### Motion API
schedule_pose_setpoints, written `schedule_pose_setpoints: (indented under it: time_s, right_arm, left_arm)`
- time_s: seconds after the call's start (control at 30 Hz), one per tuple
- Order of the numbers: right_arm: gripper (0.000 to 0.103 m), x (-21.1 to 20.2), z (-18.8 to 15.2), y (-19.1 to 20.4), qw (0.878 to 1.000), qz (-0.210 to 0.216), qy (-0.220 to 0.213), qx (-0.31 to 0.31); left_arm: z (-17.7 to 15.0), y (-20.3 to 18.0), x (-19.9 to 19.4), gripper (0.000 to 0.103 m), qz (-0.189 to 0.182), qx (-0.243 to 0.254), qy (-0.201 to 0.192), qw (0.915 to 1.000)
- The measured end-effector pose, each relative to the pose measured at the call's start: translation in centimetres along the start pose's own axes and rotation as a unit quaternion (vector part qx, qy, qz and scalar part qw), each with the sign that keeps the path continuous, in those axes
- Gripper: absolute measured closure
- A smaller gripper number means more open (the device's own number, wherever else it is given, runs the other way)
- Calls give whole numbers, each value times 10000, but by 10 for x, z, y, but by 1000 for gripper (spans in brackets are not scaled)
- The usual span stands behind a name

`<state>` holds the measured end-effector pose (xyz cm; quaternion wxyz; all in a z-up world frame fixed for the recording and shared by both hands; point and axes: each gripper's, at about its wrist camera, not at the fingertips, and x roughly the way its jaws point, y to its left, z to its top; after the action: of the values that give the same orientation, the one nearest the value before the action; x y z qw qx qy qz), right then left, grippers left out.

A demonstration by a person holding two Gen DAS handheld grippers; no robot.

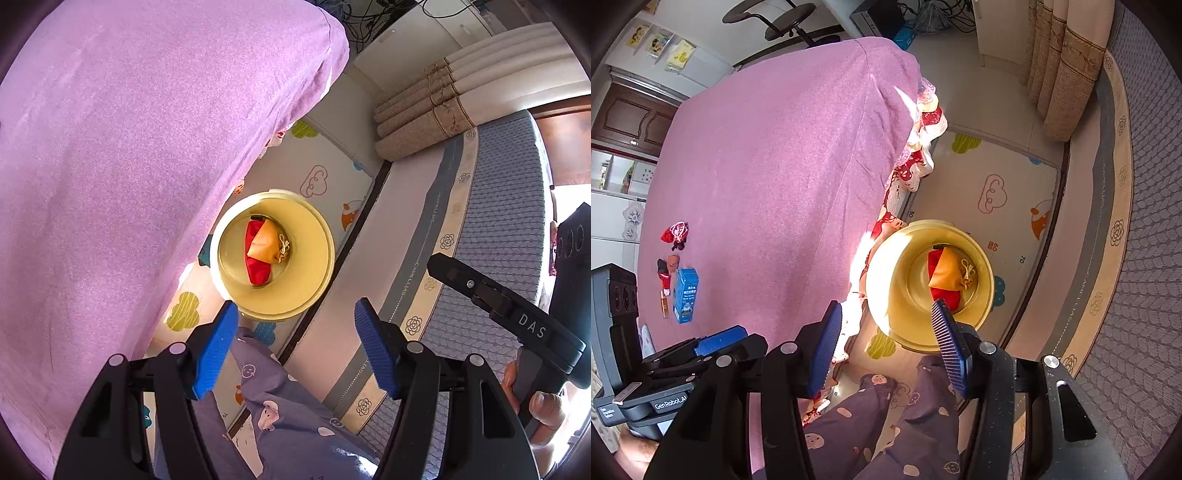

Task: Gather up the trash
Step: 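Move both tools back over the bed toward the blue and gold boxes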

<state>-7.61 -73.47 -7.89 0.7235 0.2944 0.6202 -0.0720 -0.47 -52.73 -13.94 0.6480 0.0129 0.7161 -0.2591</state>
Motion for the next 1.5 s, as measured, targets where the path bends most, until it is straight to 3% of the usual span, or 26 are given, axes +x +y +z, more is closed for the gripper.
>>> schedule_pose_setpoints:
  time_s: [0.3,0.6,1.13,1.33,1.5]
  right_arm:
    - [52,5,1,57,9988,174,113,-442]
    - [52,25,-2,170,9890,457,311,-1374]
    - [52,79,-57,380,9491,884,693,-2942]
    - [52,92,-65,438,9322,975,723,-3409]
    - [52,110,-55,473,9155,1008,900,-3789]
  left_arm:
    - [-6,43,-35,37,13,-362,-377,9986]
    - [-31,133,-92,36,72,-1227,-910,9882]
    - [-115,319,-176,26,336,-2857,-1663,9432]
    - [-129,358,-190,25,287,-3334,-1781,9254]
    - [-125,378,-191,25,84,-3816,-1887,9048]
